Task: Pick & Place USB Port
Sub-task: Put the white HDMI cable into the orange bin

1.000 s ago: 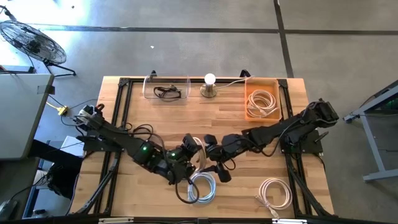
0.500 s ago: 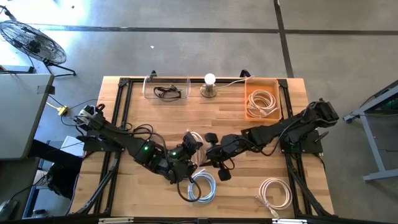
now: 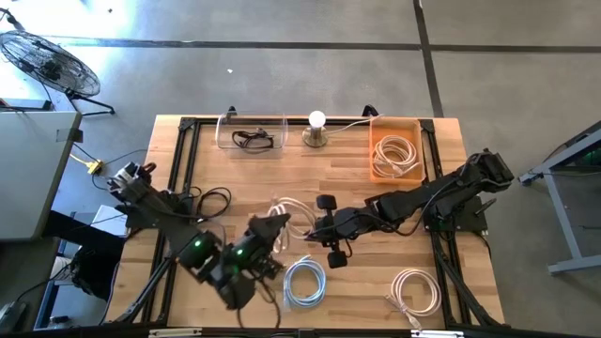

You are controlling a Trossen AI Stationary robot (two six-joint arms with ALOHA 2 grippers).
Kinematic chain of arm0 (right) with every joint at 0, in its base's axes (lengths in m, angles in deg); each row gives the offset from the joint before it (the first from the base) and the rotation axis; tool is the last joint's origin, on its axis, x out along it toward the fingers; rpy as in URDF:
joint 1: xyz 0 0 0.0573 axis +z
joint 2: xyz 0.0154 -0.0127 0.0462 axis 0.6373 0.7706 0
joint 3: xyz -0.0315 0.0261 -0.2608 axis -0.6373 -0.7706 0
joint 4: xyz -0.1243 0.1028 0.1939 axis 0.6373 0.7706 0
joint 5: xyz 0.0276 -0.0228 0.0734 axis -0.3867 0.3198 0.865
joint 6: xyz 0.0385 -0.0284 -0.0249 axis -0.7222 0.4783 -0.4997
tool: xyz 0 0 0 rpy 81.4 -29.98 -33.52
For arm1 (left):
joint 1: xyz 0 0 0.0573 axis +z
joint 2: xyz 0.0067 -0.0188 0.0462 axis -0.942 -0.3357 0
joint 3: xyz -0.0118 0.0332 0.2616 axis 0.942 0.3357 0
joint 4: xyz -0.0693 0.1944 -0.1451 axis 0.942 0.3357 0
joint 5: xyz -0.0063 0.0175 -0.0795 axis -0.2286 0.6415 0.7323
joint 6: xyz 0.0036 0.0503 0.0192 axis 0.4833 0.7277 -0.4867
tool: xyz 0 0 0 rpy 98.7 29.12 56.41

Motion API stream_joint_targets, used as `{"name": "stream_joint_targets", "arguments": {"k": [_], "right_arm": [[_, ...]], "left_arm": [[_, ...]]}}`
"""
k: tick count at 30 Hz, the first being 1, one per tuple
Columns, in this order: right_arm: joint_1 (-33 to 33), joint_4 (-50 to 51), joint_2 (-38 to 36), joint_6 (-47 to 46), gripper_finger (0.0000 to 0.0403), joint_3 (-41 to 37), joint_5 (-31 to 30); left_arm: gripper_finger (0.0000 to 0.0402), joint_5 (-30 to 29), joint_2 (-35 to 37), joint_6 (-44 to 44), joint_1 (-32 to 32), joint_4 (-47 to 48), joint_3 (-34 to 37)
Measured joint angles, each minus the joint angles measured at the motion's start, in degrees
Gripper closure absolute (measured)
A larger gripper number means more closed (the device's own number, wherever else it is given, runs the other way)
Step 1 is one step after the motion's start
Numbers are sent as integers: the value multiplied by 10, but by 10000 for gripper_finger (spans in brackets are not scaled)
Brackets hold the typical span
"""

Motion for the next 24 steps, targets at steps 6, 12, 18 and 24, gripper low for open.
{"name": "stream_joint_targets", "arguments": {"k": [6, 12, 18, 24], "right_arm": [[0, -17, -2, -2, 373, -2, 12], [-1, -44, -1, -4, 373, -2, 44], [-1, -33, -2, 1, 373, -3, 41], [-1, -29, -2, 2, 373, -3, 44]], "left_arm": [[223, 9, 1, -10, -14, 20, 0], [223, 48, 2, -47, 9, 44, -1], [222, 103, 2, -56, 18, 72, -1], [222, 145, 2, -72, 16, 93, -1]]}}
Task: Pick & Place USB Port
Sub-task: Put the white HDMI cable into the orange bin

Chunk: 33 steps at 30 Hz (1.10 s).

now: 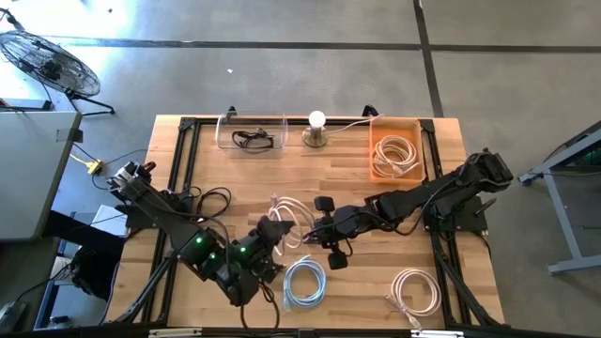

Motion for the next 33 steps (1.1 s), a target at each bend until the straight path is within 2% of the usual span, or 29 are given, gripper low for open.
{"name": "stream_joint_targets", "arguments": {"k": [4, 7, 10, 13, 18, 22, 30, 33], "right_arm": [[0, 6, 0, 1, 373, 0, 3], [0, 7, 0, 0, 373, 0, 3], [0, 9, 0, -9, 373, 0, 1], [0, 9, 0, -9, 373, 0, 0], [0, 19, -1, -9, 373, 0, -10], [0, 97, -11, -26, 373, 0, -83], [-33, 362, -85, -127, 373, 0, -340], [-70, 451, -119, -175, 373, 0, -379]], "left_arm": [[222, 19, 0, -25, 0, -1, 0], [222, 55, 0, -70, 0, 11, 0], [222, 102, 0, -89, 0, 62, 0], [222, 107, 0, -102, -1, 126, 0], [222, 110, 0, -195, -7, 207, 0], [222, 116, 0, -228, -29, 260, 0], [222, 117, 0, -307, -80, 305, 0], [222, 121, 0, -334, -93, 310, 0]]}}
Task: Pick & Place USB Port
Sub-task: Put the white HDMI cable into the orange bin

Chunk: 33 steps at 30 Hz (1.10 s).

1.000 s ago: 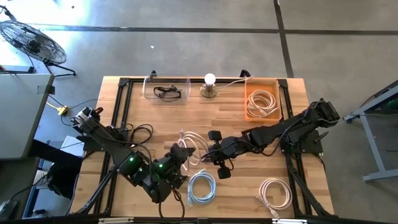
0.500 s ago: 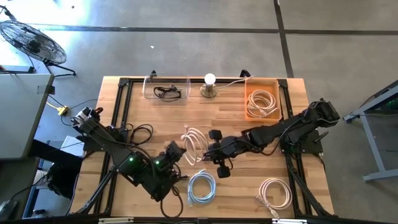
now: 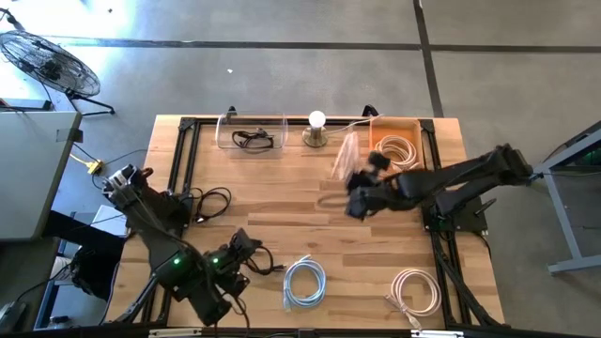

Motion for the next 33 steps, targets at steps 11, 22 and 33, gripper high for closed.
{"name": "stream_joint_targets", "arguments": {"k": [11, 22, 33], "right_arm": [[-233, 120, -19, -24, 373, 0, 104], [-389, 243, -19, -24, 373, 0, 201], [-420, 210, -18, 4, 373, -101, 265]], "left_arm": [[222, 28, 0, -32, -12, 9, 0], [222, 29, 0, -74, -12, 43, 1], [222, 56, 0, -113, -12, 49, 1]]}}
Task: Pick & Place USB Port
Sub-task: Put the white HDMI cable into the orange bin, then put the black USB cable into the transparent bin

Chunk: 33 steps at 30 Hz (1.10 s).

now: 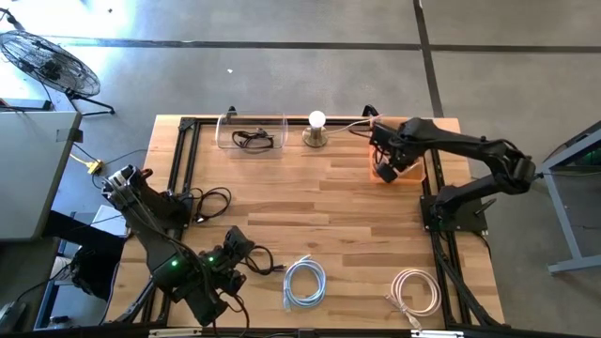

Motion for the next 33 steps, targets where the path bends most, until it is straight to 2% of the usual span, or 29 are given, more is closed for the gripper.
{"name": "stream_joint_targets", "arguments": {"k": [6, 14, 20, 25, 29, 33], "right_arm": [[-12, -90, 0, 51, 363, -55, 5], [-12, -172, 0, 75, 238, -66, 15], [-12, -177, 0, 76, 180, -66, 0], [-12, -150, 0, 78, 164, -50, -6], [-10, -116, -4, 76, 166, -6, -27], [7, -95, -20, 73, 166, 43, -13]], "left_arm": [[222, -2, 0, 3, 0, 0, 0], [222, -3, 0, 4, 0, 0, 0], [222, -4, 0, 4, 0, 0, 0], [222, -3, 0, 3, 0, 0, 0], [222, -3, 0, -1, 0, 0, 5], [222, -2, 0, -40, 0, 28, 32]]}}
